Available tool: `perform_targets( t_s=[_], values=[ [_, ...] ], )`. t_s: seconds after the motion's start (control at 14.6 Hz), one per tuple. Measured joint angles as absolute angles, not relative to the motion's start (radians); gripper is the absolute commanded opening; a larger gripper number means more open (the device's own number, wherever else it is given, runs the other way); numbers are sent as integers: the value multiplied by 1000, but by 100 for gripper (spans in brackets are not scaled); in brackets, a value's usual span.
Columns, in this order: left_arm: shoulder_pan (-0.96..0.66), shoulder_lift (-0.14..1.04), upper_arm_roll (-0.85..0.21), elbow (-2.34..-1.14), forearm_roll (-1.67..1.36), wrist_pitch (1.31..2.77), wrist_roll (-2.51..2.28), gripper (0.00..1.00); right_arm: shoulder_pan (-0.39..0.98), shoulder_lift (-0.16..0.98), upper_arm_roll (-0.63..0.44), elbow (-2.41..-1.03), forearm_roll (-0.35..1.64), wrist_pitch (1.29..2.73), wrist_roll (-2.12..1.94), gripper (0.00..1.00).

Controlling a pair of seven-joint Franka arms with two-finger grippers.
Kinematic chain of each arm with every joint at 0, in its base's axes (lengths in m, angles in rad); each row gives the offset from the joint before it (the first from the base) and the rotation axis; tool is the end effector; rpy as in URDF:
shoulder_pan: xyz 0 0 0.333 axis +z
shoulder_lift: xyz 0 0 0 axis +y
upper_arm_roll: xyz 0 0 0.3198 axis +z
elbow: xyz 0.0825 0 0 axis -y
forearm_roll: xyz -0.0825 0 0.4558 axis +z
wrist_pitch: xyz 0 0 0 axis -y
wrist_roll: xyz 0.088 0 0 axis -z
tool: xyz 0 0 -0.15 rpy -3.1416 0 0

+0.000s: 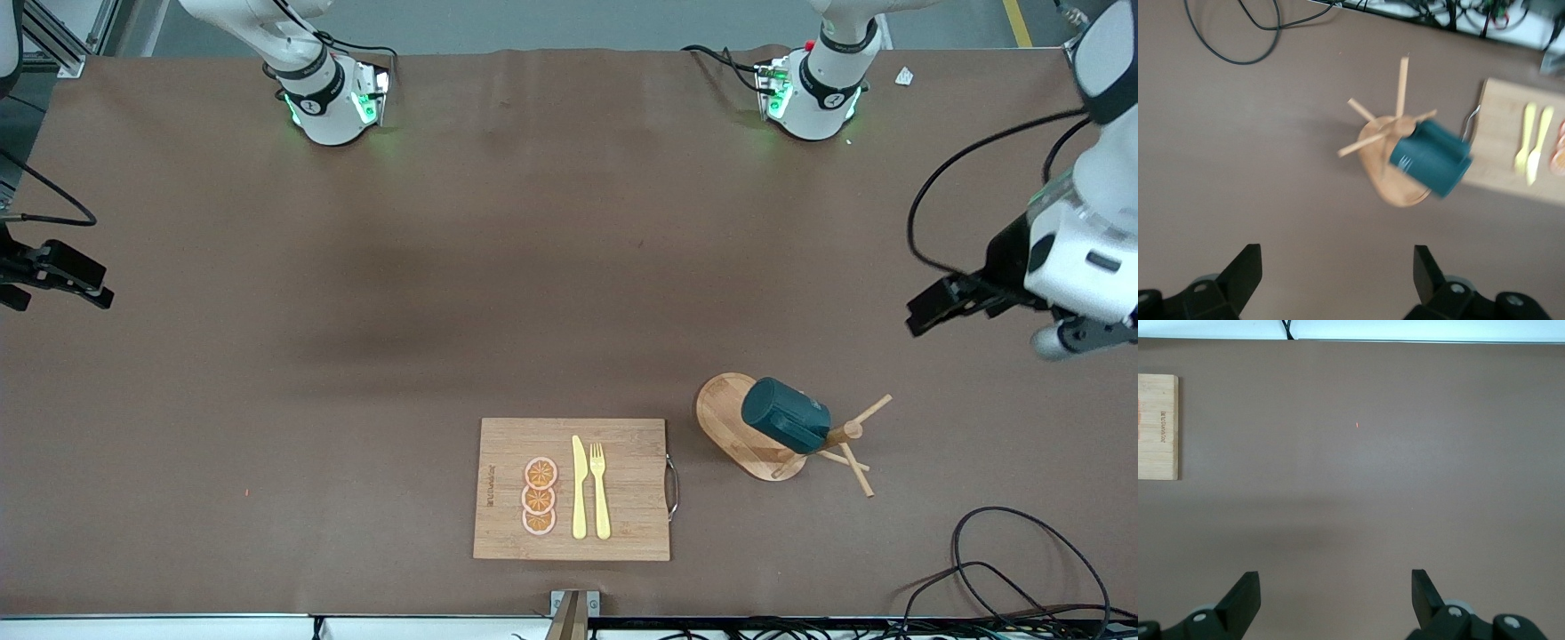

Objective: Pass cup and hang on rack

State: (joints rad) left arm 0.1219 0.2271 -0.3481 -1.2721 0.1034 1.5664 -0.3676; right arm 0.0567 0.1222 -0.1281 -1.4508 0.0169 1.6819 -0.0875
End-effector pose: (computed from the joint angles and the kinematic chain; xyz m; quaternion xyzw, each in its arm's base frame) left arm 0.6868 -0.1147 0.6052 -0.9960 -0.0785 -0.0421 0.0011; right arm 0.6791 -0.0417 0.5829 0.9985 0.0085 0.0548 0.0037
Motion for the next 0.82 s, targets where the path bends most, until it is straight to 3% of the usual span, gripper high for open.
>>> perform_targets(
  t_s=[0.41,0.82],
  values=[
    [-24,-33,-127,-1542,36,1517,-241,100,56,122,-128,-1451,17,1682,-87,100],
    [-39,-186,-106,-1724,-7,1518,-191,100,56,122,-128,-1451,17,1682,-87,100]
  ],
)
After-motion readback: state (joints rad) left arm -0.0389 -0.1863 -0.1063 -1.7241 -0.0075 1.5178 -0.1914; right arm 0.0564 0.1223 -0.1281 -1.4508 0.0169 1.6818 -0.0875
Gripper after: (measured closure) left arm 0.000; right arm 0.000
